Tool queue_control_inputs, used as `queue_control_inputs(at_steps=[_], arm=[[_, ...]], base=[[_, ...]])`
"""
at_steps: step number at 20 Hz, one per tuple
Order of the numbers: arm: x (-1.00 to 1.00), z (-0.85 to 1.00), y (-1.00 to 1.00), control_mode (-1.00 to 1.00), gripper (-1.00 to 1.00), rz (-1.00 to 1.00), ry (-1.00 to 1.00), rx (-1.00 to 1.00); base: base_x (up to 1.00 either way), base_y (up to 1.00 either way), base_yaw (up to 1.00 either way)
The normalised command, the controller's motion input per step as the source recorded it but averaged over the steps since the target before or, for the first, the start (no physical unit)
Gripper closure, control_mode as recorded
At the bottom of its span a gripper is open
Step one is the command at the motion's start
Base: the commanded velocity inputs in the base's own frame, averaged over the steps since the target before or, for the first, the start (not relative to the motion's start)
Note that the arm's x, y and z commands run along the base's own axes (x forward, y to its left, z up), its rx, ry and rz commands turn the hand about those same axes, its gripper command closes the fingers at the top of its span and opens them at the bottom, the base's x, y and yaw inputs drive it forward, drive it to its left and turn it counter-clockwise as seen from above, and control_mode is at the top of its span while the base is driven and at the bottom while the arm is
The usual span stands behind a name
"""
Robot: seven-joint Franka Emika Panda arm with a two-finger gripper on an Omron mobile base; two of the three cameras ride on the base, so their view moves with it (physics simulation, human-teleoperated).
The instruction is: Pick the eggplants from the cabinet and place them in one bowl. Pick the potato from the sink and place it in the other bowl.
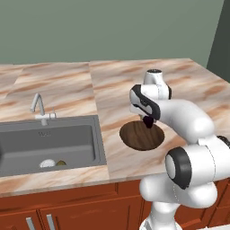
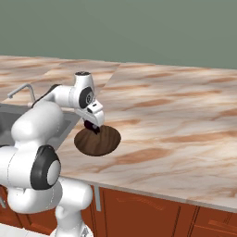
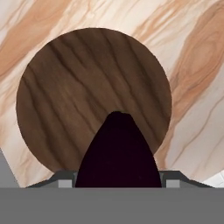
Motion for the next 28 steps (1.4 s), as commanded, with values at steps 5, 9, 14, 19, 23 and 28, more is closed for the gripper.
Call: queue_control_inputs(at_steps=[5,9,14,19,23,28], arm=[[0.01,-0.18,0.0,-1.0,1.0,-0.01,-0.03,0.0],[0.03,-0.17,0.0,-1.0,1.0,-0.01,-0.02,0.0],[0.06,-0.15,0.0,-1.0,1.0,0.0,-0.02,0.0],[0.07,-0.14,0.0,-1.0,1.0,0.0,-0.03,0.0],[0.11,-0.12,0.0,-1.0,1.0,0.0,-0.05,0.0],[0.1,-0.11,0.0,-1.0,1.0,0.0,-0.07,0.0]], base=[[0.0,0.0,0.0],[0.0,0.0,0.0],[0.0,0.0,0.0],[0.0,0.0,0.0],[0.0,0.0,0.0],[0.0,0.0,0.0]])
